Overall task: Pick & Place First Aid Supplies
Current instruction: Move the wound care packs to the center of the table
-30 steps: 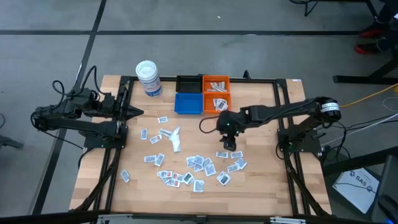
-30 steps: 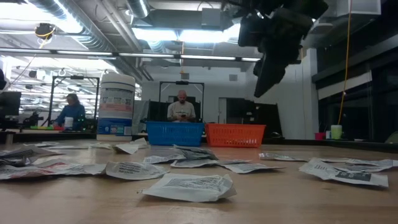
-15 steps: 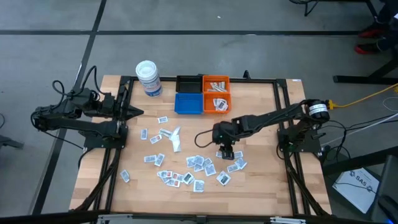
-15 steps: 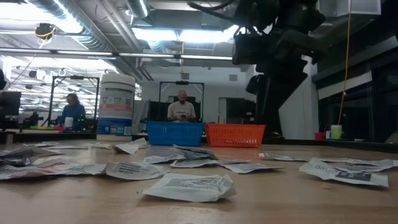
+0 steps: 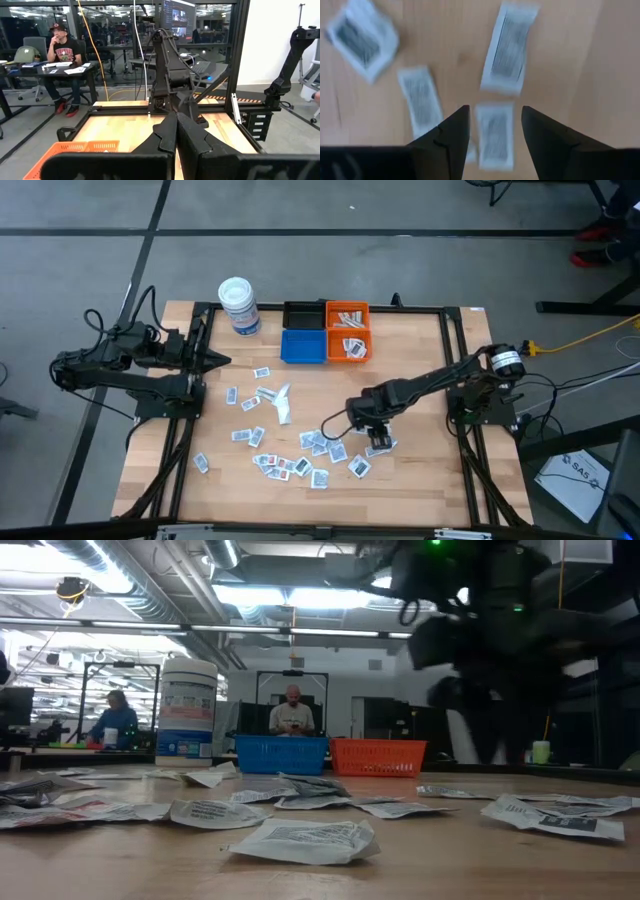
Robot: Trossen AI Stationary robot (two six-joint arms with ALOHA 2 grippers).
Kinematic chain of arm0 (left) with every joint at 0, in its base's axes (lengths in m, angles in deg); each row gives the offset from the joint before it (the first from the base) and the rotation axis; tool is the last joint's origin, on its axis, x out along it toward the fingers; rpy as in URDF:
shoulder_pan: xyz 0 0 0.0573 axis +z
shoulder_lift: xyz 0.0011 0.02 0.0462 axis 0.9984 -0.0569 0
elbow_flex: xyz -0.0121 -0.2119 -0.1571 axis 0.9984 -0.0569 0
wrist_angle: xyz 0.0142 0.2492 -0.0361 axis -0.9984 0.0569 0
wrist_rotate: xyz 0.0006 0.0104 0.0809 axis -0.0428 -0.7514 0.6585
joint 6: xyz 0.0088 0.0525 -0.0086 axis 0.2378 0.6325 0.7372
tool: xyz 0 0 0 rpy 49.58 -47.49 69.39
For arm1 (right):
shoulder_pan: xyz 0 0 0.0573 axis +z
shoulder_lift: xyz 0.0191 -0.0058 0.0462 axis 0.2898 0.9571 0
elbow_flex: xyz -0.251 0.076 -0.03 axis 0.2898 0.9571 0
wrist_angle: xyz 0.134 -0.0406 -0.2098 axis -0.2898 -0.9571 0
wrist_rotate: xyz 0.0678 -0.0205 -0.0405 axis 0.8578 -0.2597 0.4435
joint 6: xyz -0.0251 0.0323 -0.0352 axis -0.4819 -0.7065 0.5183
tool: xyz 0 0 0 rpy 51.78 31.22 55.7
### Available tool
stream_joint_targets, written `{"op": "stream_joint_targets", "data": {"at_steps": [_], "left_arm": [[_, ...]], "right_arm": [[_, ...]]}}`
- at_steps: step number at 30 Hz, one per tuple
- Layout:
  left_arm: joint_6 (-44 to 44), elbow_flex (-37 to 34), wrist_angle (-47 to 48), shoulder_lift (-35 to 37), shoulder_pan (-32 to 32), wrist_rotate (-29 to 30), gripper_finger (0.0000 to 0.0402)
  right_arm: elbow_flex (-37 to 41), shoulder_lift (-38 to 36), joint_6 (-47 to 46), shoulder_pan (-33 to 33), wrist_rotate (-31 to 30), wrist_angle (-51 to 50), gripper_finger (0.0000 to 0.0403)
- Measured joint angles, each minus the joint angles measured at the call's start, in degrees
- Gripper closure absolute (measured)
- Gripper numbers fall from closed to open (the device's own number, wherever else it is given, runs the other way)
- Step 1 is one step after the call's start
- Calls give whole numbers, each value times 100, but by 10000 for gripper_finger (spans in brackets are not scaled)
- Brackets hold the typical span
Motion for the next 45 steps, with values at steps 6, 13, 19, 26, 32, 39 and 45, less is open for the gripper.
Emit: {"op": "stream_joint_targets", "data": {"at_steps": [6,13,19,26,32,39,45], "left_arm": [[4,0,0,-1,0,0,398],[3,0,0,0,0,0,398],[0,0,0,2,0,0,398],[4,0,0,2,2,-2,398],[1,0,0,1,1,0,398],[0,0,0,2,2,-2,398],[4,0,0,2,1,0,398]], "right_arm": [[0,0,-133,193,1,-827,224],[213,0,-593,207,2,-892,280],[456,0,-992,207,-1,-535,386],[651,-1,-1044,203,-45,67,390],[726,19,-1024,111,-17,703,394],[674,212,-884,-151,-17,1542,398],[371,756,-543,-294,68,2275,390]]}}
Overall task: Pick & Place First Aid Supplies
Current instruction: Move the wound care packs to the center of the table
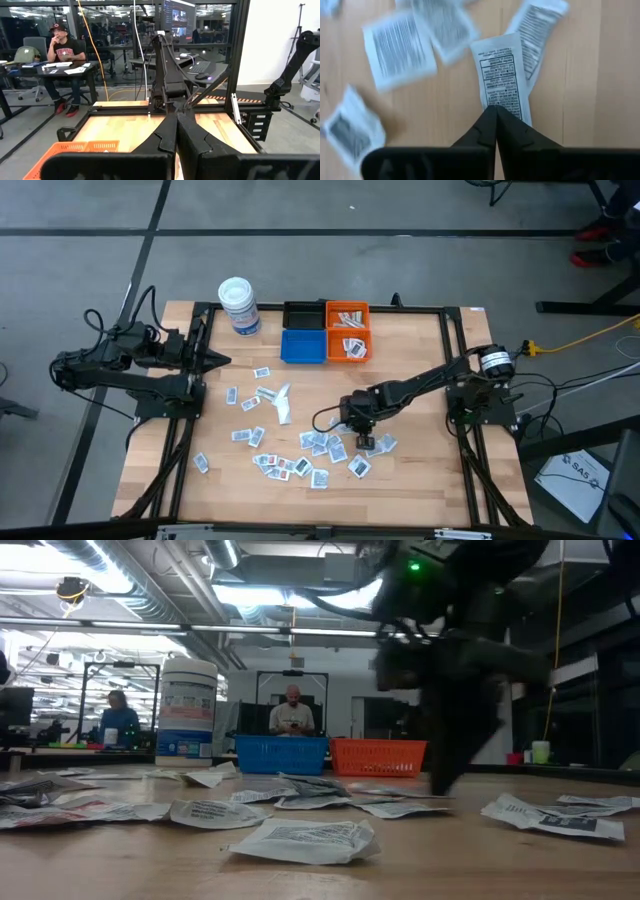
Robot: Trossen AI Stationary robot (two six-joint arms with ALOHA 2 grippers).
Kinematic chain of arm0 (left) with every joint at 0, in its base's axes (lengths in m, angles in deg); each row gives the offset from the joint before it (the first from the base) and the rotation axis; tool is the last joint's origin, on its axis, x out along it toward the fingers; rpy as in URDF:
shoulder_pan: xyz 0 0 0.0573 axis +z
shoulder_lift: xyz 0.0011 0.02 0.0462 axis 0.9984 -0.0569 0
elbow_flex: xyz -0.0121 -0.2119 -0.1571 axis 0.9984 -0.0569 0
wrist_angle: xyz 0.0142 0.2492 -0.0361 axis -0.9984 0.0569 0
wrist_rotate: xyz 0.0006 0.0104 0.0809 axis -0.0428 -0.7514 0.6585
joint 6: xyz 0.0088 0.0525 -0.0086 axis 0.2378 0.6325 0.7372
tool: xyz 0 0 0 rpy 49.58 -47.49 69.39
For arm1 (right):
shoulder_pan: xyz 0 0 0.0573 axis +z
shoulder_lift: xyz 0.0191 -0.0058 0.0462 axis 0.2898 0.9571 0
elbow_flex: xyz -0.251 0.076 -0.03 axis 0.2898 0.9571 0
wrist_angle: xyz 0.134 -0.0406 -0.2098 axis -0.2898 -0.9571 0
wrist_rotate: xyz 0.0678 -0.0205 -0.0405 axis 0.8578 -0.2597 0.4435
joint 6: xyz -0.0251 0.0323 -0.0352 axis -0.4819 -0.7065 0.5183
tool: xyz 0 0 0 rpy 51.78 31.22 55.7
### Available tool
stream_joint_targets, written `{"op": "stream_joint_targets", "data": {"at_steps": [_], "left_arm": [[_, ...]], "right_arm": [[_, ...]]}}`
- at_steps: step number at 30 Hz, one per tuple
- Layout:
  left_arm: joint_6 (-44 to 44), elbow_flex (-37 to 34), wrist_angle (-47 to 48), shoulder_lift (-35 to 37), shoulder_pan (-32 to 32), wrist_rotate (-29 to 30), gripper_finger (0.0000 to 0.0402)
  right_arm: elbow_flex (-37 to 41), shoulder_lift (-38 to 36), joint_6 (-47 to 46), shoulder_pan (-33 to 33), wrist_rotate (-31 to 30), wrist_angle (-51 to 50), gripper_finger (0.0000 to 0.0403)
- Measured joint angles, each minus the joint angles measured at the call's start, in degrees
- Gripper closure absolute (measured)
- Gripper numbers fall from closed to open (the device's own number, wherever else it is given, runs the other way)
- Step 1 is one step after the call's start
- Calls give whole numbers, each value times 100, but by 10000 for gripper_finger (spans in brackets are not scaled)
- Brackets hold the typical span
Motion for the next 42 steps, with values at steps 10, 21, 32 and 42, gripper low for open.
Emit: {"op": "stream_joint_targets", "data": {"at_steps": [10,21,32,42], "left_arm": [[-4,0,0,-2,1,-1,398],[-2,0,0,-2,-1,0,398],[0,0,0,-2,0,-1,398],[-4,0,0,-2,0,0,398]], "right_arm": [[-1143,861,903,-393,-87,863,396],[-2609,667,705,-631,109,-535,368],[-2297,-156,-128,-270,340,-2720,367],[-748,-1230,-778,394,1058,-3178,380]]}}
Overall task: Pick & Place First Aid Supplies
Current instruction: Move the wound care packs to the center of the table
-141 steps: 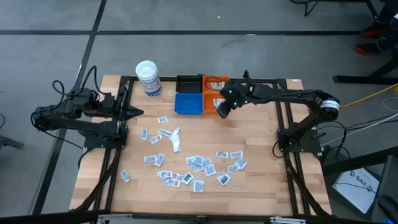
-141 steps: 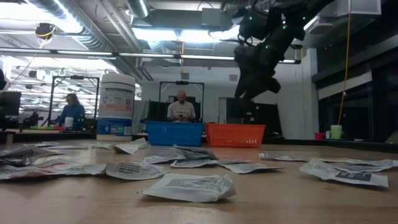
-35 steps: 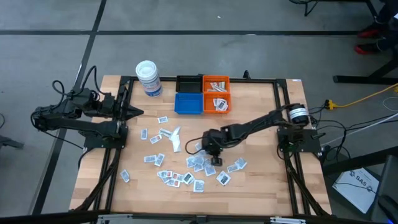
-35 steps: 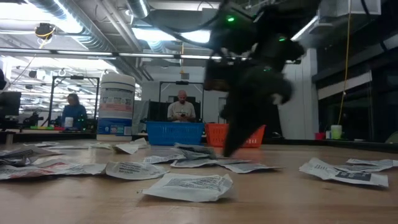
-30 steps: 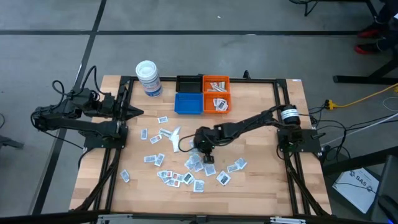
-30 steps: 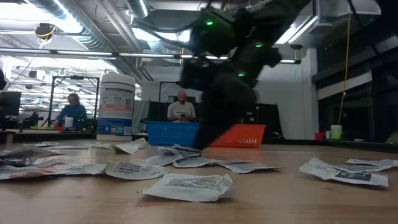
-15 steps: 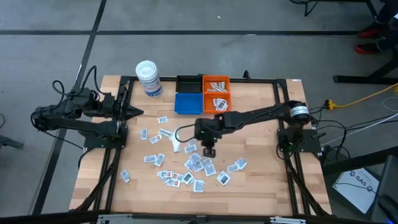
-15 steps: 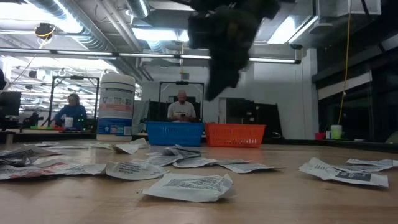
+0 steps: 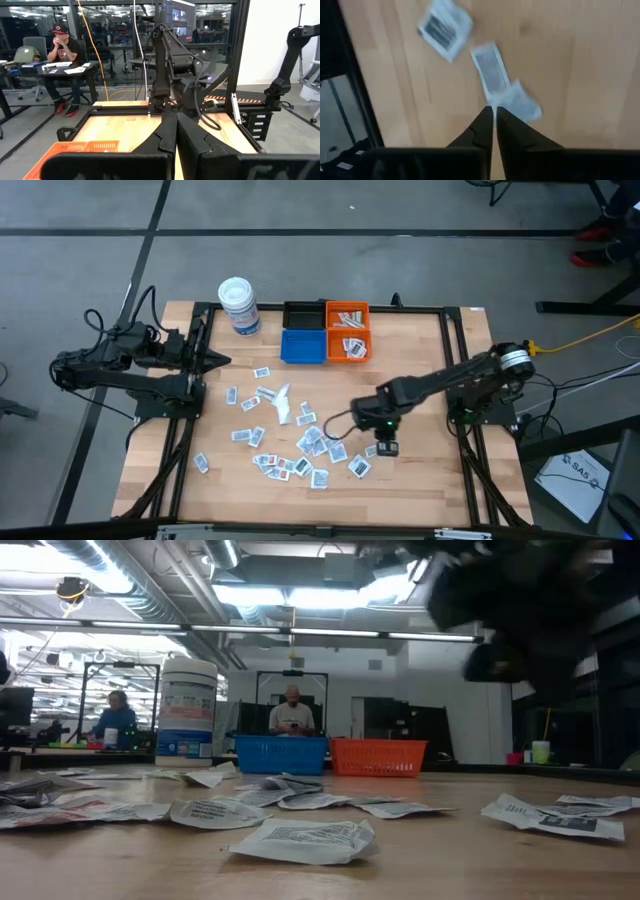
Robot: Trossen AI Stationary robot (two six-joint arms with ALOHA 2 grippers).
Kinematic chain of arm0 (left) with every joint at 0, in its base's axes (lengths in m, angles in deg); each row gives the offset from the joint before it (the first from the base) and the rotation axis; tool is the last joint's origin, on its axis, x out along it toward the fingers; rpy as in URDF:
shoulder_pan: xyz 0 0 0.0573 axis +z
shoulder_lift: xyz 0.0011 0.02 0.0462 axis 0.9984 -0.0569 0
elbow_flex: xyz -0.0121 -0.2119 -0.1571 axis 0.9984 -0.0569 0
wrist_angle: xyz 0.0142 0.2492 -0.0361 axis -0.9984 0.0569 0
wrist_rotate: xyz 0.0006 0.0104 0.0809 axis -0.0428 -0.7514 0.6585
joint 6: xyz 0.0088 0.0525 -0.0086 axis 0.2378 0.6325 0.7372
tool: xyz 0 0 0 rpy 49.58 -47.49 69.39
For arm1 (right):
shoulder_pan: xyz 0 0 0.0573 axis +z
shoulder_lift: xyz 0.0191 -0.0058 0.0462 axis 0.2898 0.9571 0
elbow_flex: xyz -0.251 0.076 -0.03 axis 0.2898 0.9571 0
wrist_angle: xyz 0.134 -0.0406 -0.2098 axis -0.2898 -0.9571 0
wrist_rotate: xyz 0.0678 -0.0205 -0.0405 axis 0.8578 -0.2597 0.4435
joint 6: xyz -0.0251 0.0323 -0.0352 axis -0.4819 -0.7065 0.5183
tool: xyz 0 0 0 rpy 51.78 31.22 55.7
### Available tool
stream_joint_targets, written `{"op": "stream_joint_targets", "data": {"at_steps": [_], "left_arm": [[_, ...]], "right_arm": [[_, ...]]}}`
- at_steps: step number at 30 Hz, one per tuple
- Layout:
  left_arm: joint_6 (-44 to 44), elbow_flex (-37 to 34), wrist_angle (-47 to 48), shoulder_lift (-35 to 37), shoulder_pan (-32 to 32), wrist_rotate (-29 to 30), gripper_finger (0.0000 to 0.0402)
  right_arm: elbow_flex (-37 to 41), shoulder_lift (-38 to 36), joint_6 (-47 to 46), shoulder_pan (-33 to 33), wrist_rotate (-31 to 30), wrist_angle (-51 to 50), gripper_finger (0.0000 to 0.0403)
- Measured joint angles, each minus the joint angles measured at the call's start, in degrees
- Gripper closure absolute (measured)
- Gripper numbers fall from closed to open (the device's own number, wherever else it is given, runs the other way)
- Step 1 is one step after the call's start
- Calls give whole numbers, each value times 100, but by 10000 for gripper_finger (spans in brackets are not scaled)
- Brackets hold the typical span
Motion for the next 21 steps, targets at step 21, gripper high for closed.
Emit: {"op": "stream_joint_targets", "data": {"at_steps": [21], "left_arm": [[4,0,0,2,0,1,398]], "right_arm": [[1461,271,-971,472,-476,1615,395]]}}
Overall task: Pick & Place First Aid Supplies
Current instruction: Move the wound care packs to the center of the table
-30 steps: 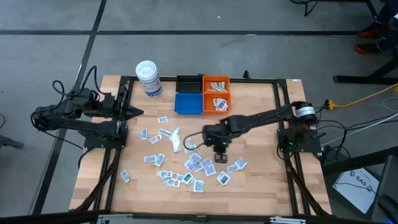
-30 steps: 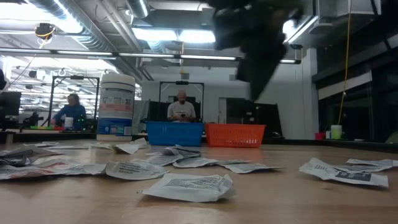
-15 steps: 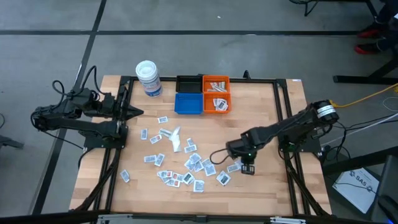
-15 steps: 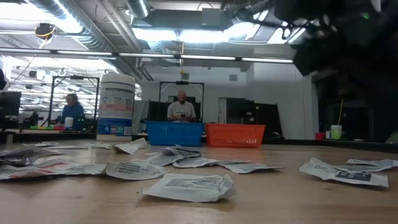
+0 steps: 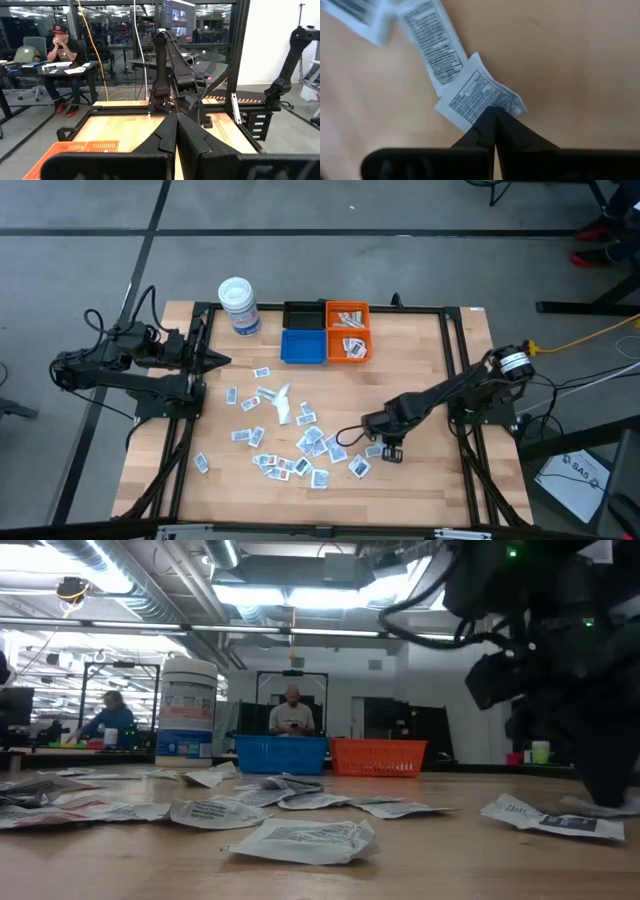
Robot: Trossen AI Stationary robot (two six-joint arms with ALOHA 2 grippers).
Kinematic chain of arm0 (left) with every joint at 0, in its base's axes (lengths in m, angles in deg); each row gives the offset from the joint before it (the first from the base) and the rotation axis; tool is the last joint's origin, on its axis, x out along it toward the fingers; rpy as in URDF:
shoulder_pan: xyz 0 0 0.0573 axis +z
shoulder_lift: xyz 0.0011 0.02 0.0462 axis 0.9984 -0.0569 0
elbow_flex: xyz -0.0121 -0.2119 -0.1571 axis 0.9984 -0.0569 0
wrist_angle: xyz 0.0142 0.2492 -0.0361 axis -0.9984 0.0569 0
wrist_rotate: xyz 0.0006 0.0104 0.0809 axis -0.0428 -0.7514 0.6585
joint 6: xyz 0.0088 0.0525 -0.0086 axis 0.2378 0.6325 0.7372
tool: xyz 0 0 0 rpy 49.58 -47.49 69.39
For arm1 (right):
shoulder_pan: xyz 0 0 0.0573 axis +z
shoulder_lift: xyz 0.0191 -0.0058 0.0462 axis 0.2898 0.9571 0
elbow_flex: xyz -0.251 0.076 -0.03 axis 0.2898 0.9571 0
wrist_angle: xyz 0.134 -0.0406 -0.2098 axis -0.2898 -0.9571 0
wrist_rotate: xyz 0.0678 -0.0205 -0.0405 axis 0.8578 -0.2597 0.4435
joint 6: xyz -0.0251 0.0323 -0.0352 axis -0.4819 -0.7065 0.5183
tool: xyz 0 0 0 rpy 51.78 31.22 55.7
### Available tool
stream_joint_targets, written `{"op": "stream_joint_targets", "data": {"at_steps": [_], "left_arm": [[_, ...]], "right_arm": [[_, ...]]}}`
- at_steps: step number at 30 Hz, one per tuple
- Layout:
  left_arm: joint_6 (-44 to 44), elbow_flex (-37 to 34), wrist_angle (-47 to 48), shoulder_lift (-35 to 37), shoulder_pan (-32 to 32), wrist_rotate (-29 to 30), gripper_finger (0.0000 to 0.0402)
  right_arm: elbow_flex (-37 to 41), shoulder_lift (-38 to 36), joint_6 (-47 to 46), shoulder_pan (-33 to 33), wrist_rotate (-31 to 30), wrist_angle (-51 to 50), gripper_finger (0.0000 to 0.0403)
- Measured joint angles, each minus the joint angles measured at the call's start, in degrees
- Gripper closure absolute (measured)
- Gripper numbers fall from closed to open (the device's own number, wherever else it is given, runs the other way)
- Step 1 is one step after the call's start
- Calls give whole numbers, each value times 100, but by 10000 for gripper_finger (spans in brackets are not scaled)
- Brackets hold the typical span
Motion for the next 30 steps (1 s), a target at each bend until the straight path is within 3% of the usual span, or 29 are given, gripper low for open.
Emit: {"op": "stream_joint_targets", "data": {"at_steps": [3,12,23,30], "left_arm": [[-3,0,0,-2,1,-1,398],[0,0,-1,1,-1,-2,398],[-3,0,0,0,1,0,398],[-4,0,0,1,-1,0,398]], "right_arm": [[-35,231,-40,0,360,552,387],[-918,827,278,-203,210,927,399],[-2821,2324,769,-482,286,1463,379],[-3787,2477,826,-756,140,1192,394]]}}
